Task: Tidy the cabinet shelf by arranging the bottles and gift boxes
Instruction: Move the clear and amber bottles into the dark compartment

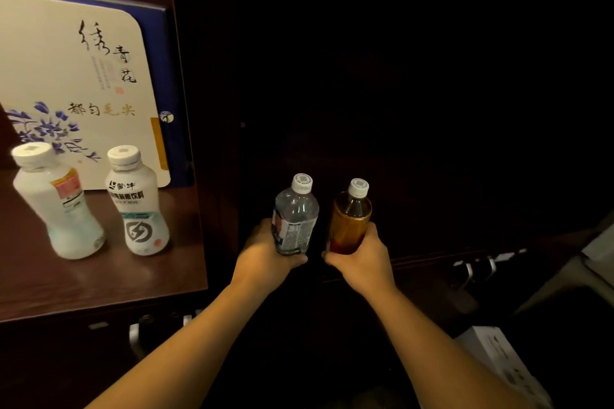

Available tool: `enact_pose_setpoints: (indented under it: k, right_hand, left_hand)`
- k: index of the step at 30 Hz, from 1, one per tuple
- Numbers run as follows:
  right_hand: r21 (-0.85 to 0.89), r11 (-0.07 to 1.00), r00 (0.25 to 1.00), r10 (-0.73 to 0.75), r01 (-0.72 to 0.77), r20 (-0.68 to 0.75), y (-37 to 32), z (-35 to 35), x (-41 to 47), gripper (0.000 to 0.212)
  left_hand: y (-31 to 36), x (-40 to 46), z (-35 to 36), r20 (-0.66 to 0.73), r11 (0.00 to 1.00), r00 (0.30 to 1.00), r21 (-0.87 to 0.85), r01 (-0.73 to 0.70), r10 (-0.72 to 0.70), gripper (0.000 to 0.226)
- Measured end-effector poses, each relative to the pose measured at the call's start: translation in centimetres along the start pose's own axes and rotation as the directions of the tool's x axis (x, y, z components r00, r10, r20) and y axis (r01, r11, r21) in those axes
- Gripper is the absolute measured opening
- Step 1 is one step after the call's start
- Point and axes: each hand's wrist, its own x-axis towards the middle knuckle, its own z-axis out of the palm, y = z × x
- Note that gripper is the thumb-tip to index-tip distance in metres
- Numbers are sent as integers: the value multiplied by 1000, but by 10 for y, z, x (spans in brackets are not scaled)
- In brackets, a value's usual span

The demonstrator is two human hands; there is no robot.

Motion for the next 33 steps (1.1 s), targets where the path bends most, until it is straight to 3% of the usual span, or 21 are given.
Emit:
enact_pose_setpoints:
  k: [14,27,33]
  right_hand:
    - [61,996,972,-77,65,221,19,10,46,66]
    - [94,995,954,-60,33,294,38,-8,57,73]
    - [95,995,958,-62,37,279,45,-8,50,67]
  left_hand:
    - [3,0,14,-143,989,979,-8,148,-148,83]
    - [12,-11,16,-156,982,971,22,188,-183,89]
    - [23,-18,17,-172,980,965,-5,199,-196,89]
